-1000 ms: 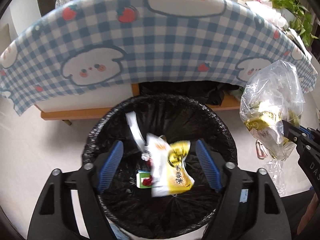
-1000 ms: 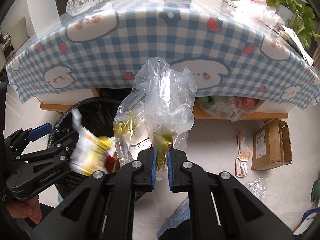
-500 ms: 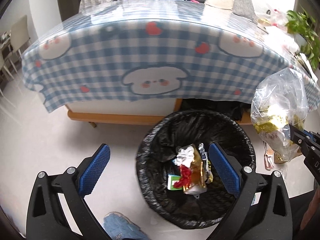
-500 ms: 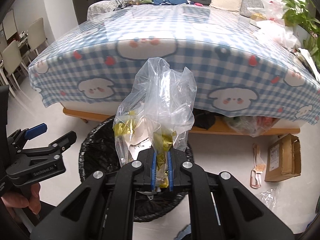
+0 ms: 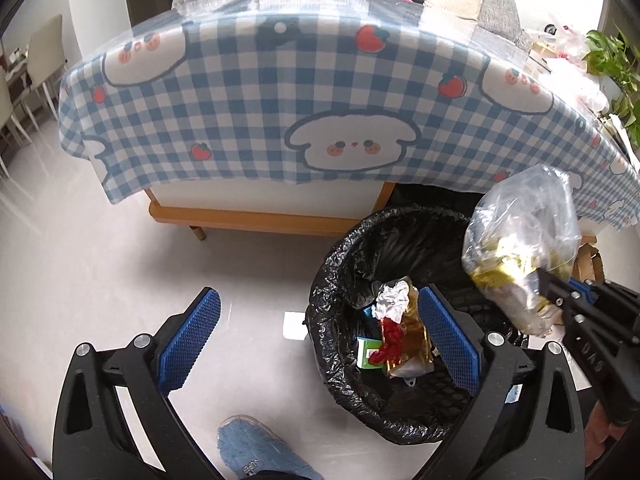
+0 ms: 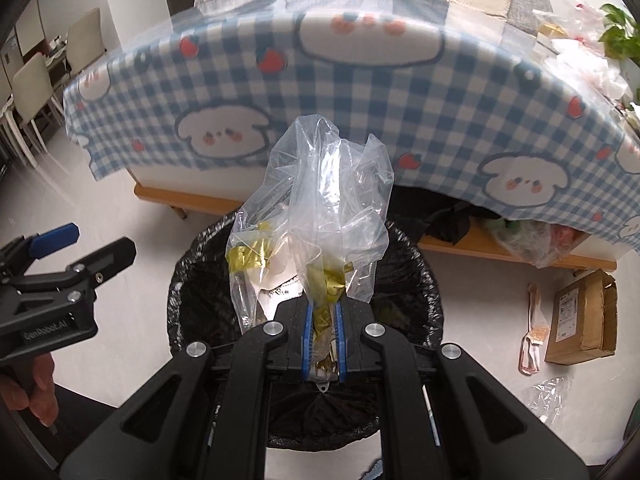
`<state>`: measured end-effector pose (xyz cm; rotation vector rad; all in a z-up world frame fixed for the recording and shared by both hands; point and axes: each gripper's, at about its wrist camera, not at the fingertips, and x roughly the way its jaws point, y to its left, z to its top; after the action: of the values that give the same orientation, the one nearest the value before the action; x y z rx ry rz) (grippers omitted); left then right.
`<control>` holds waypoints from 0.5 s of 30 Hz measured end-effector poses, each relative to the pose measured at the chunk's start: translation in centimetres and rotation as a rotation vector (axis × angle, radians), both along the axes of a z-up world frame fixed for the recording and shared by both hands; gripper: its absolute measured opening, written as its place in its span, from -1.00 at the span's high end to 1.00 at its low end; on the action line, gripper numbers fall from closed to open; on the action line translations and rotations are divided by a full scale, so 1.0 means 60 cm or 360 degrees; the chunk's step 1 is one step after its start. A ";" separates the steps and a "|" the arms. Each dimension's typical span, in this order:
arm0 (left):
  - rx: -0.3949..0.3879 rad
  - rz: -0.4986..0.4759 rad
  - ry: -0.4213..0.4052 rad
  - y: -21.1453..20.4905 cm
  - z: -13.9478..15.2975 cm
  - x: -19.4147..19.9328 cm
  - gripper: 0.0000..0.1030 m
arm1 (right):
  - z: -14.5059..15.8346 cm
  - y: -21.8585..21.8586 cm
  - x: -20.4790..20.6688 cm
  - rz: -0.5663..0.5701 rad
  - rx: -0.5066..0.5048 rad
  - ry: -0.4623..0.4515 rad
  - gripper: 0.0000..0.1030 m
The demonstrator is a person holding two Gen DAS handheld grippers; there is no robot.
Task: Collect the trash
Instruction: 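Open the left tool to drop the snack bag while the right tool drops the plastic bag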
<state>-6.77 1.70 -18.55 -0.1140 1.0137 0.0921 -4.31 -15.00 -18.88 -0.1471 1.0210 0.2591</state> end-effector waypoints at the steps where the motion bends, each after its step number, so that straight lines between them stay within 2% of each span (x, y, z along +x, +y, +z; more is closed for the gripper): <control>1: 0.0005 0.0001 0.0007 0.000 -0.003 0.001 -0.88 | -0.005 0.002 0.000 0.0003 -0.0006 0.0010 0.84; 6: -0.0006 -0.0009 0.0023 -0.002 -0.013 0.004 -0.88 | -0.014 0.000 0.003 0.0011 -0.0014 0.0042 0.75; 8: -0.0007 -0.0018 0.0021 -0.005 -0.013 0.005 -0.88 | -0.013 -0.004 0.003 -0.0002 0.0004 0.0044 0.48; 10: -0.0007 -0.0031 0.0024 -0.008 -0.012 0.006 -0.88 | -0.006 -0.010 0.002 -0.0034 0.0000 0.0022 -0.02; 15: -0.0050 -0.0049 -0.0003 -0.015 0.018 0.006 -0.88 | 0.043 -0.038 0.002 -0.0113 0.0056 -0.0061 -0.60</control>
<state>-6.41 0.77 -17.46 -0.1269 1.0152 0.0482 -4.17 -17.26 -16.32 -0.0831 0.9812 0.2086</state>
